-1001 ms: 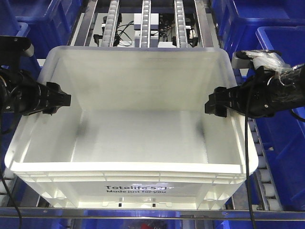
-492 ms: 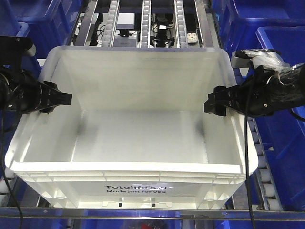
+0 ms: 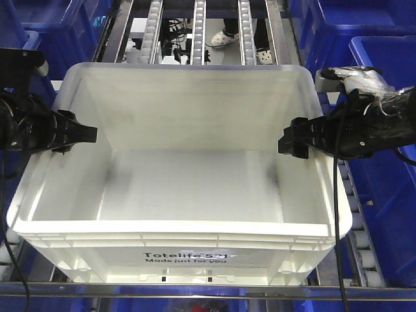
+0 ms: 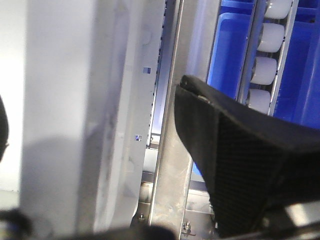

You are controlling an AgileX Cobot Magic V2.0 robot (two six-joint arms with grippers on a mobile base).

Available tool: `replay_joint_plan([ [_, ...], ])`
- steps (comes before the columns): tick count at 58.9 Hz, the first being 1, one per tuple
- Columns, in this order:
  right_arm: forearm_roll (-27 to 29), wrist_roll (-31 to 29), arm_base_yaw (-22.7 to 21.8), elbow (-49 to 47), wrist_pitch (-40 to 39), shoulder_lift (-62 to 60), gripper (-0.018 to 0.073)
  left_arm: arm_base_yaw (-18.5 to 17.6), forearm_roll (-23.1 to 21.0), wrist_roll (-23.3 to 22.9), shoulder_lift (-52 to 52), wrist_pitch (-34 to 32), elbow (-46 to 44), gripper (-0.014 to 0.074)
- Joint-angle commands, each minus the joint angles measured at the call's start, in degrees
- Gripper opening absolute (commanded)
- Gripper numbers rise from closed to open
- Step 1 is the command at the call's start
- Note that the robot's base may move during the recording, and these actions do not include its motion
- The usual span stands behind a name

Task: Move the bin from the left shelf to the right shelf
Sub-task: 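Close both grippers on the tote's side rims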

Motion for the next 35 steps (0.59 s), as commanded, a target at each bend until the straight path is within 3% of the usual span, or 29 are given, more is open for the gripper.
replay_joint_plan([
  [1,1.13,-0.70,-0.02,-1.62,-2.41,-1.25,0.0592,-0.30,-0.37,-1.42,0.58,-0.68,-1.00,0.0330],
  [25,1.99,-1.10,-0.02,-1.62,-2.41,-1.25,0.0592,-0.30,-0.37,-2.44,0.57,2.47,-1.00,0.0330],
  [35,2.00,-1.10,-0.02,-1.62,-2.01,-1.25,0.0545,-0.30,-0.37,-2.44,0.57,3.79,-1.00,0.0324],
])
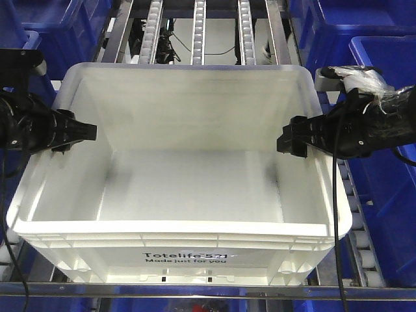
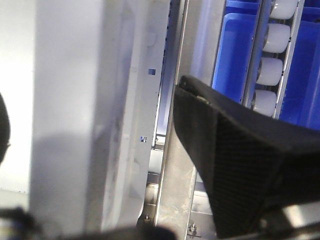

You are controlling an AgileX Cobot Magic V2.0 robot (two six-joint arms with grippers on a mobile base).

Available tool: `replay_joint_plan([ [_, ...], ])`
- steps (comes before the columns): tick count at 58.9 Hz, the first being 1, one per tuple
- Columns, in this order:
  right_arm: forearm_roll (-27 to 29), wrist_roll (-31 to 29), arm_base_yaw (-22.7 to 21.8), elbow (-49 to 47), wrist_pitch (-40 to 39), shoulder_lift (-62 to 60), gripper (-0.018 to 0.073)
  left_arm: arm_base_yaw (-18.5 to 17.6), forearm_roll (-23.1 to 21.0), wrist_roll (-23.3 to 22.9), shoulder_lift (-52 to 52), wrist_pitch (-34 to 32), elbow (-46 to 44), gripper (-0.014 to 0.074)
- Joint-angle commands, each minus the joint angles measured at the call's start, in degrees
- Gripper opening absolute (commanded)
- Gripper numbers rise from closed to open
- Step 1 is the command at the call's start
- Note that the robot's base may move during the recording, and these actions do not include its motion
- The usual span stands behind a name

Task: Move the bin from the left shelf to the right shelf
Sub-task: 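Close both grippers on the tote's side rims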

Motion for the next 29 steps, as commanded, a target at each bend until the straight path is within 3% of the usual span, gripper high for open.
replay_joint_plan([
  [1,0.81,-0.79,-0.02,-1.49,-1.78,-1.41,0.0536,-0.30,-0.37,-0.66,0.28,2.42,-0.43,0.0321],
  [9,0.98,-0.84,-0.02,-1.49,-1.59,-1.41,0.0421,-0.30,-0.37,-0.66,0.28,3.43,-0.43,0.0263],
  [29,2.21,-1.94,-0.02,-1.49,-1.57,-1.41,0.0043,-0.30,-0.37,-0.61,0.28,4.09,-0.43,-0.0009],
])
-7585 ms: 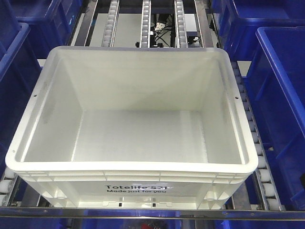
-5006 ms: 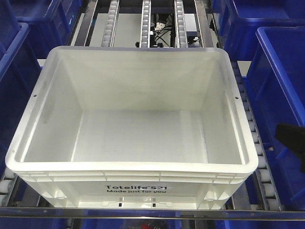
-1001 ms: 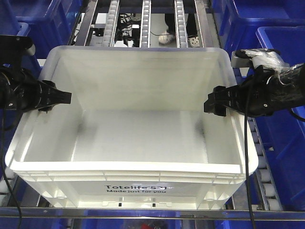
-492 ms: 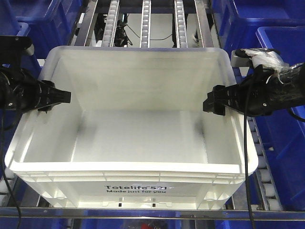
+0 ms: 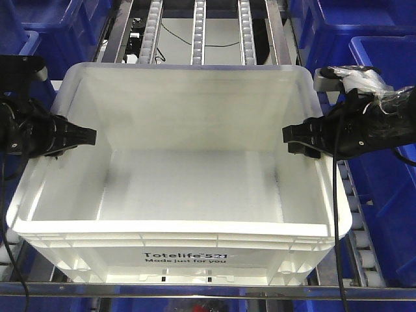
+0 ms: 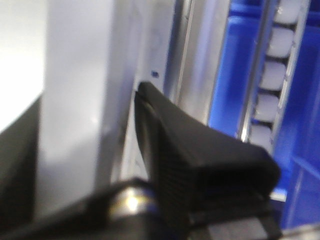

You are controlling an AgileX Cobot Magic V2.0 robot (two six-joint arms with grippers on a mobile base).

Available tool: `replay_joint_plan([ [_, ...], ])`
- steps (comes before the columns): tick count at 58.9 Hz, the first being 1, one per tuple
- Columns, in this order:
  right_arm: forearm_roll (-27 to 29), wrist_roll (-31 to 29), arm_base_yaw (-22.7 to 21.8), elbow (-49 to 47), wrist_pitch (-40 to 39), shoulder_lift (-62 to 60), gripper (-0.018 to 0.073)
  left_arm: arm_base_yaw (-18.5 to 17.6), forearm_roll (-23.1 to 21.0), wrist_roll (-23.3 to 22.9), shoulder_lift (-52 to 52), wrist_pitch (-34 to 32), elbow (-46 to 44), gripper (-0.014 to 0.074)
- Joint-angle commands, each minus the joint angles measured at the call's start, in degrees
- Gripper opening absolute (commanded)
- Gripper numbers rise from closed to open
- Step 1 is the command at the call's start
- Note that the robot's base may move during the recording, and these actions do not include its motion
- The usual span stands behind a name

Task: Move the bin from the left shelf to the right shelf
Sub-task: 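Close both grippers on the tote's side rims, then lift the tote and pull it off the shelf toward the robot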

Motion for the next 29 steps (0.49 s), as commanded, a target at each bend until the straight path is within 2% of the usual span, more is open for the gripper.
replay_joint_plan([
  [1,1.50,-0.58,-0.02,-1.49,-1.82,-1.41,0.0023,-0.33,-0.99,0.45,-0.09,1.35,-0.16,-0.0009],
  [5,1.57,-0.65,-0.02,-1.49,-1.82,-1.41,-0.0014,-0.33,-0.99,0.59,-0.09,1.24,-0.16,-0.0008],
  [29,1.57,-0.93,-0.02,-1.49,-2.76,-2.76,-0.0008,-0.33,-0.99,1.02,-0.47,-0.66,-0.16,-0.0008],
])
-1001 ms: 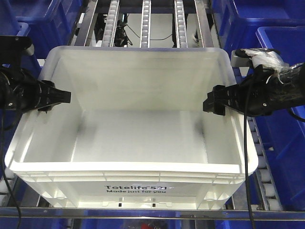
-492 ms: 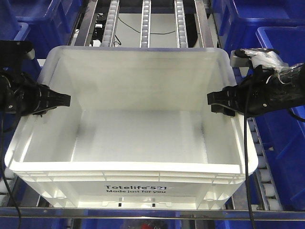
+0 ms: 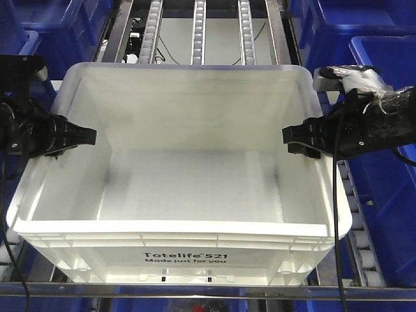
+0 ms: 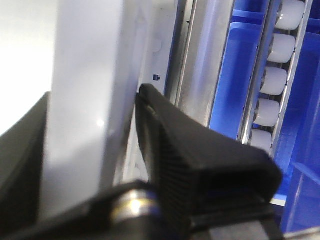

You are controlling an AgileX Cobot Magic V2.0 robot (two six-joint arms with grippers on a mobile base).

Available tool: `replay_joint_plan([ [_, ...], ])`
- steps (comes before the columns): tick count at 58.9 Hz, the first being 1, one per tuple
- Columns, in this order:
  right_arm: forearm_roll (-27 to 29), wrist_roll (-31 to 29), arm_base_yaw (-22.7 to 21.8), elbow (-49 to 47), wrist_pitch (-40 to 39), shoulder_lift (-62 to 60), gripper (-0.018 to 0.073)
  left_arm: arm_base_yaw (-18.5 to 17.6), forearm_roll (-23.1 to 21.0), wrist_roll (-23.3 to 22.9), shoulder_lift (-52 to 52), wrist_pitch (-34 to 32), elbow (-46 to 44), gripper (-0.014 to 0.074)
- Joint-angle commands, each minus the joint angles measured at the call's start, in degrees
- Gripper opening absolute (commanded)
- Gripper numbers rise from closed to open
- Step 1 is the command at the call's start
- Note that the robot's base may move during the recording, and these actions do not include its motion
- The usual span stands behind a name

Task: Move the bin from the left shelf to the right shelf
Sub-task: 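Lift the tote and pull it off the shelf toward the robot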

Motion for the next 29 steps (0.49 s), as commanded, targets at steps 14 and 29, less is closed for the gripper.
replay_joint_plan([
  [14,1.42,-0.49,-0.02,-1.49,-3.25,-5.68,-0.0007,-0.33,-2.64,1.02,-1.77,-0.75,-0.16,-0.0008],
  [29,1.46,-1.13,-0.02,-1.49,-3.24,-8.46,-0.0007,-0.33,-2.64,1.02,-6.65,-1.75,-0.16,-0.0008],
])
